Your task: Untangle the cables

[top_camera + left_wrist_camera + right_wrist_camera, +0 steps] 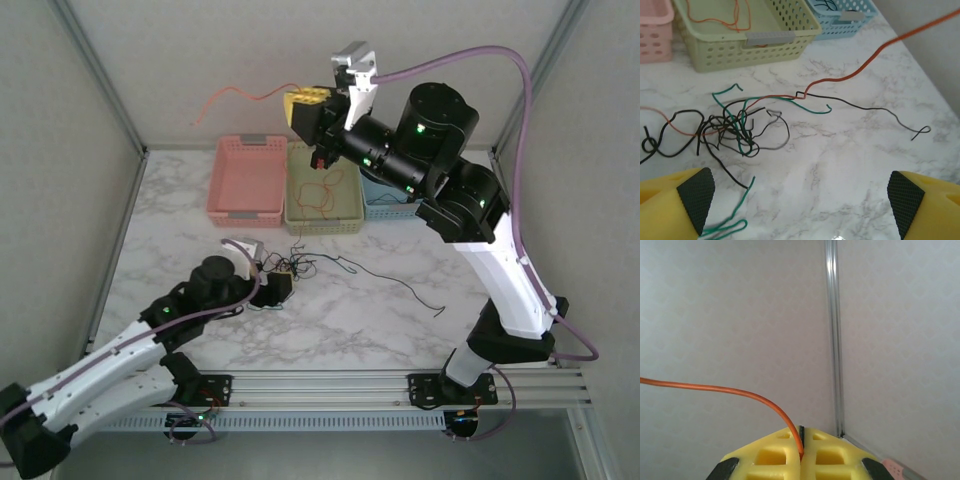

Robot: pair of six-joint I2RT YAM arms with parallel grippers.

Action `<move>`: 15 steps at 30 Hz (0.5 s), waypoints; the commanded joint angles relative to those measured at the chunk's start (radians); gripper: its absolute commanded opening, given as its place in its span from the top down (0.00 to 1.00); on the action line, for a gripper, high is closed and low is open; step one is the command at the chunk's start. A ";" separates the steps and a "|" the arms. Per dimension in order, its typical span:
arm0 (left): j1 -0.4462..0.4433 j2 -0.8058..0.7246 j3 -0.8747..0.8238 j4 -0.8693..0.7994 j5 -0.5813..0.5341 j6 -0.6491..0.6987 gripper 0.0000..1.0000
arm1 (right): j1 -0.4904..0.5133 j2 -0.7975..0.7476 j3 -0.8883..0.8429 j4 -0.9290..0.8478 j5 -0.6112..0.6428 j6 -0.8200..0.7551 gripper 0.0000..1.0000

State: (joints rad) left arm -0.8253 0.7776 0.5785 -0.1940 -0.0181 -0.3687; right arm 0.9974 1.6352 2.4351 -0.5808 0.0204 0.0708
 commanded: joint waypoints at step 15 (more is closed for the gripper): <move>-0.063 0.188 -0.111 0.245 -0.187 0.059 0.10 | -0.007 -0.067 0.075 0.155 0.055 -0.074 1.00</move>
State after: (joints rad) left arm -0.8829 0.9657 0.4927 -0.0277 -0.1719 -0.2882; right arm 0.9970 1.6188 2.4504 -0.5457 0.0830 0.0338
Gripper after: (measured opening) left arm 0.899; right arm 0.048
